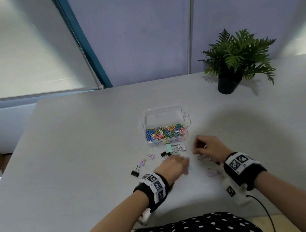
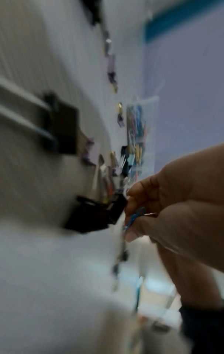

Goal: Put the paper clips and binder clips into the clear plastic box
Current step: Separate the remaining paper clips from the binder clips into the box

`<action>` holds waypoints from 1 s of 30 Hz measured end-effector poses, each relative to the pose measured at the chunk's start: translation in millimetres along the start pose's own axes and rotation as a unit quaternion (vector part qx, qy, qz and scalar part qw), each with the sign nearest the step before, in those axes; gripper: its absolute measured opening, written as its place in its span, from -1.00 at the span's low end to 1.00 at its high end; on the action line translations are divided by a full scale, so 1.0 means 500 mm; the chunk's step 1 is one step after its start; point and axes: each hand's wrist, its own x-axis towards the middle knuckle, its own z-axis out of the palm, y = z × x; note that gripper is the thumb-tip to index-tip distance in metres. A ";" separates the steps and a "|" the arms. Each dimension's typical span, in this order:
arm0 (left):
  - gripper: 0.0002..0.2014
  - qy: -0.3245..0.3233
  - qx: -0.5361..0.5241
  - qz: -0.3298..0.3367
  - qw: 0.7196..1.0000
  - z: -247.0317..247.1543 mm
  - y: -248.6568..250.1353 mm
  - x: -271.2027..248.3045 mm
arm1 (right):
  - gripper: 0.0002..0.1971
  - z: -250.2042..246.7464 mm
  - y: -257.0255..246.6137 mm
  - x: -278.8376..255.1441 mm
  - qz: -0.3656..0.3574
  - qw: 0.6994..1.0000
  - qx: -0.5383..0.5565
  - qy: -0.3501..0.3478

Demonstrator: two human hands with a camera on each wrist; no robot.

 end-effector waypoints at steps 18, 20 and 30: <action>-0.73 0.123 -0.092 -0.238 0.959 -0.189 -0.115 0.071 | -0.78 -0.027 -0.072 0.119 0.005 1.000 -0.001 -0.001; -0.71 0.130 -0.094 -0.223 0.962 -0.182 -0.121 0.061 | -0.80 -0.037 -0.054 0.086 -0.009 1.000 -0.007 0.017; -0.77 0.088 -0.014 -0.058 0.994 -0.054 -0.081 -0.059 | -0.84 -0.044 0.112 -0.132 0.012 0.986 -0.158 -0.049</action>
